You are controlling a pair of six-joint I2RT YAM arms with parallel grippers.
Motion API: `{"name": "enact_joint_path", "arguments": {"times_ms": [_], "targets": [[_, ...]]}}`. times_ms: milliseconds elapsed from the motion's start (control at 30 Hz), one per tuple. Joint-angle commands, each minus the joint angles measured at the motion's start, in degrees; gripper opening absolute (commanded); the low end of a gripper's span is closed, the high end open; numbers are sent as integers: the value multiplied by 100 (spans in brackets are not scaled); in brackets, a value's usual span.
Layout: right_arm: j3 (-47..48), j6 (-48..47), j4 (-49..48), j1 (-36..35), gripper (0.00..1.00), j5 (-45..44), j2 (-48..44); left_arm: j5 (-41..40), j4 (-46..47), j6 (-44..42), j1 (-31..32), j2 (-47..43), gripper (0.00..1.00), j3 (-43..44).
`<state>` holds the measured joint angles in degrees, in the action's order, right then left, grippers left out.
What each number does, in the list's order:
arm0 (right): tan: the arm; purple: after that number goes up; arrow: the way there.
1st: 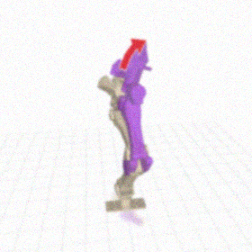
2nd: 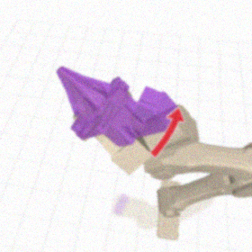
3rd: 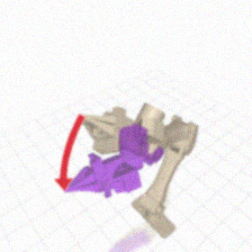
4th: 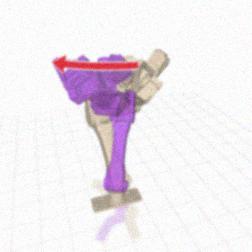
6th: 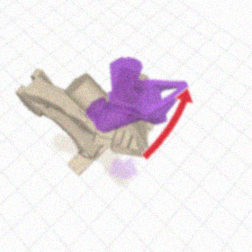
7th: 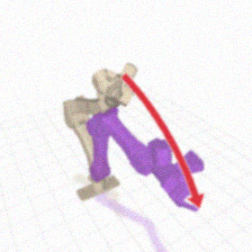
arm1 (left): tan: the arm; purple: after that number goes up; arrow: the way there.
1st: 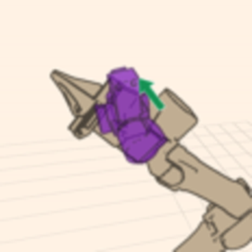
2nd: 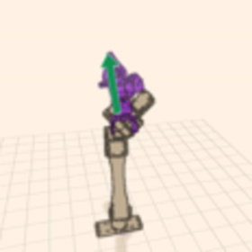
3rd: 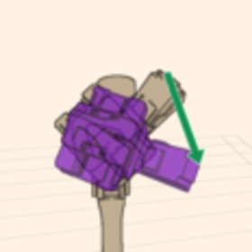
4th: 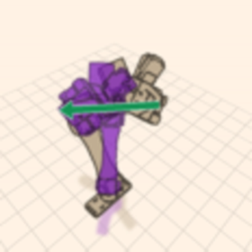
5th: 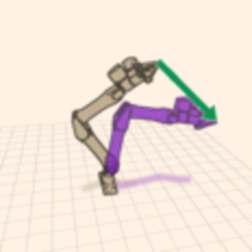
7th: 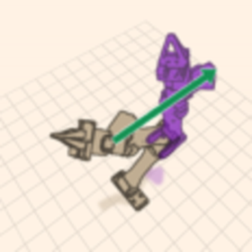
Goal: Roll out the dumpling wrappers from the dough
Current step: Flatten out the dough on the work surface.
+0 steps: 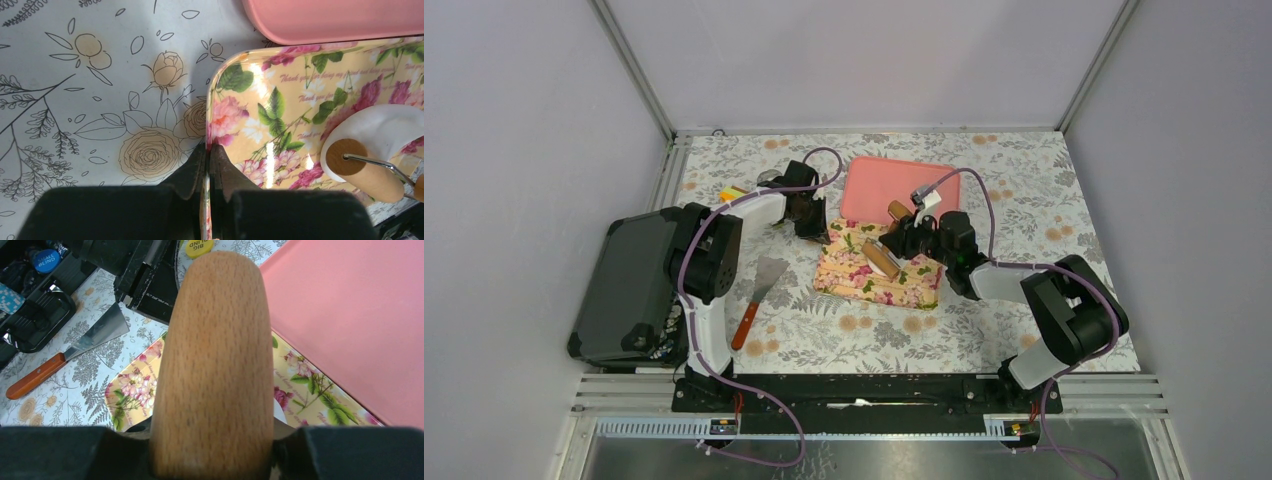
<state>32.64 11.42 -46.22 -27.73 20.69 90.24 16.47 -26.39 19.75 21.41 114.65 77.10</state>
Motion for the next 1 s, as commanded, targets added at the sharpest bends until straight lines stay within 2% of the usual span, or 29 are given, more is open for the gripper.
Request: {"name": "enact_joint_path", "arguments": {"times_ms": [0,767,867,967], "targets": [[-402,-103,1257,-112,0,279,360,-449,6,115,-44,47,0,-208],[-460,-362,1300,-301,0,230,424,-415,46,126,-119,-109,0,-302],[-276,-349,1356,-303,0,483,281,-398,63,104,-120,-110,0,-312],[133,-373,1523,-303,0,1133,-54,-398,65,60,-119,-89,0,-304]]}}
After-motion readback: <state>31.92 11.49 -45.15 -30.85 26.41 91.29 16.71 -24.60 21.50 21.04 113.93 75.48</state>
